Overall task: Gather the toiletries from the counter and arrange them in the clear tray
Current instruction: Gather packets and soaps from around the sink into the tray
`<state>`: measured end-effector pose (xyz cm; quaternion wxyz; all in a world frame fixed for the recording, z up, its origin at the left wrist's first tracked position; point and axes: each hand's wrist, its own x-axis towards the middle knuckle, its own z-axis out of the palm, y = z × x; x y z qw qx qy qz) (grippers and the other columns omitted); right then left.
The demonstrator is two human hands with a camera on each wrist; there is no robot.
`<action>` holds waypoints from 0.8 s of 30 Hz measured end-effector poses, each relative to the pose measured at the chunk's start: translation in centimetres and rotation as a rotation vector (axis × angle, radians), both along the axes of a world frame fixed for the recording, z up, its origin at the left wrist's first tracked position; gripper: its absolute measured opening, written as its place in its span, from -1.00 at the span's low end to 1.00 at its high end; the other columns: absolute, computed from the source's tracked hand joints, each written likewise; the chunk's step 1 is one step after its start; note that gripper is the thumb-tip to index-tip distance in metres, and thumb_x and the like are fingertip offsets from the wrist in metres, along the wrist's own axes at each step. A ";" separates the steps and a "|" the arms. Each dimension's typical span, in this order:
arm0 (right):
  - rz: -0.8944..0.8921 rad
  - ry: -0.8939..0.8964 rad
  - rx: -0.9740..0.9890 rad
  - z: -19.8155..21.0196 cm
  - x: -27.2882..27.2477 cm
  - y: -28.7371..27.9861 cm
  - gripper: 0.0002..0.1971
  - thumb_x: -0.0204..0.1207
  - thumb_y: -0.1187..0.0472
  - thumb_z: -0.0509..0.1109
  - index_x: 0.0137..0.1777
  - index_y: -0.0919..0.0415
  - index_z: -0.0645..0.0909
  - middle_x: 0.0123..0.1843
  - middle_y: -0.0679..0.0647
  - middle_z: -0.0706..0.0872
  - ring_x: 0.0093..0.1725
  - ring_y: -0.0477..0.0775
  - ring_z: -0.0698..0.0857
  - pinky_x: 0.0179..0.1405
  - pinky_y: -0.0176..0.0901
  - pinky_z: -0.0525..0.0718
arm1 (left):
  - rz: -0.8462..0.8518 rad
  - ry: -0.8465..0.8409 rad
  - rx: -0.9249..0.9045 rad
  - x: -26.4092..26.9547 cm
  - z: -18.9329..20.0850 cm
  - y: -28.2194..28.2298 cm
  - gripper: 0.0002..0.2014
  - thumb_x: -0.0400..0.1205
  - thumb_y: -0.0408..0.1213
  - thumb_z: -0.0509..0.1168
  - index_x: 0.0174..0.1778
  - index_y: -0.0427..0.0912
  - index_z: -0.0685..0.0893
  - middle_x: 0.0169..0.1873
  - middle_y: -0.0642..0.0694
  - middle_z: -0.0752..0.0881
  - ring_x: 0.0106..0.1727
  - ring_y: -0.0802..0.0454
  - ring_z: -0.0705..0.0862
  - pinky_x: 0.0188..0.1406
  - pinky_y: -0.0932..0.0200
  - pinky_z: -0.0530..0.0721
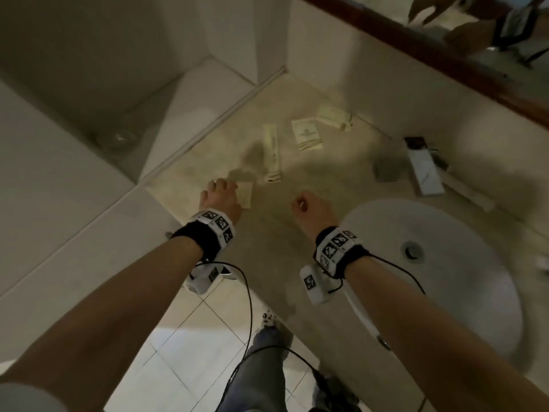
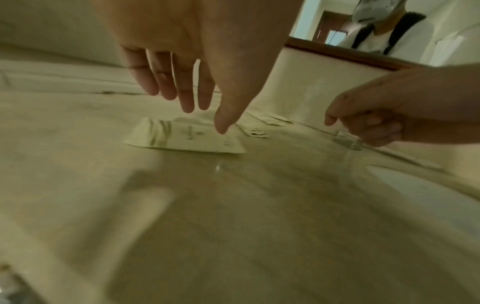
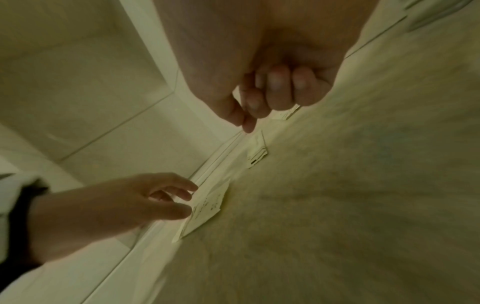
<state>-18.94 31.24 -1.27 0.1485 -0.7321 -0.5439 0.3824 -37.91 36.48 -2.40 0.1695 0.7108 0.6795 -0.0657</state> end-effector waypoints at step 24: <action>-0.326 0.388 -0.164 1.0 -0.3 5.5 -0.51 0.52 -0.07 0.35 0.33 0.20 0.40 0.10 0.07 0.62 0.05 0.13 0.65 -0.02 -0.08 0.61 | -0.015 -0.461 -0.220 6.0 2.9 6.3 -0.62 0.51 -0.04 0.42 -0.08 -0.16 0.37 -0.24 -0.05 0.49 -0.34 0.11 0.44 -0.39 0.26 0.38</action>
